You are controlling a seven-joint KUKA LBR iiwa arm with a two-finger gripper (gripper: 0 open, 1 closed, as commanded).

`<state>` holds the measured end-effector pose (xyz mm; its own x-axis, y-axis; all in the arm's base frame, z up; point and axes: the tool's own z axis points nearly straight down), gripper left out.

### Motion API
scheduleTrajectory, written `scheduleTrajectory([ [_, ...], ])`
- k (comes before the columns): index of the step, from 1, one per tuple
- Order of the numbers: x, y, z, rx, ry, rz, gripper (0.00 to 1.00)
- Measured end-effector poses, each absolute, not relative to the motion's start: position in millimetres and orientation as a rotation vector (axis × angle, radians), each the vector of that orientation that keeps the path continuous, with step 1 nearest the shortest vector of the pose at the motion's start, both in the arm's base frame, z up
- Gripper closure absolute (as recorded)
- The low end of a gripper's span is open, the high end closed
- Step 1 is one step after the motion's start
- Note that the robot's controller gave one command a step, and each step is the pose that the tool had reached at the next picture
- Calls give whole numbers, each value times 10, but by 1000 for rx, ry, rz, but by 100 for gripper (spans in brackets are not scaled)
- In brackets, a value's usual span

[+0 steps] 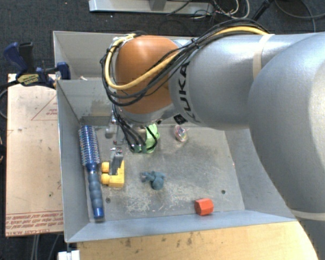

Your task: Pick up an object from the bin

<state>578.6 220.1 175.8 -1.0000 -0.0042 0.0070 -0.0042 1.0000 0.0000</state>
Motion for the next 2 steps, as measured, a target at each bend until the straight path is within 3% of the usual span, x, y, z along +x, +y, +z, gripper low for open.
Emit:
scheduleTrajectory([
  [1, 5437, 2070, 725, 54, -3150, -8, 0],
  [2, 5235, 2088, 1011, 136, -3140, -2, 0],
])
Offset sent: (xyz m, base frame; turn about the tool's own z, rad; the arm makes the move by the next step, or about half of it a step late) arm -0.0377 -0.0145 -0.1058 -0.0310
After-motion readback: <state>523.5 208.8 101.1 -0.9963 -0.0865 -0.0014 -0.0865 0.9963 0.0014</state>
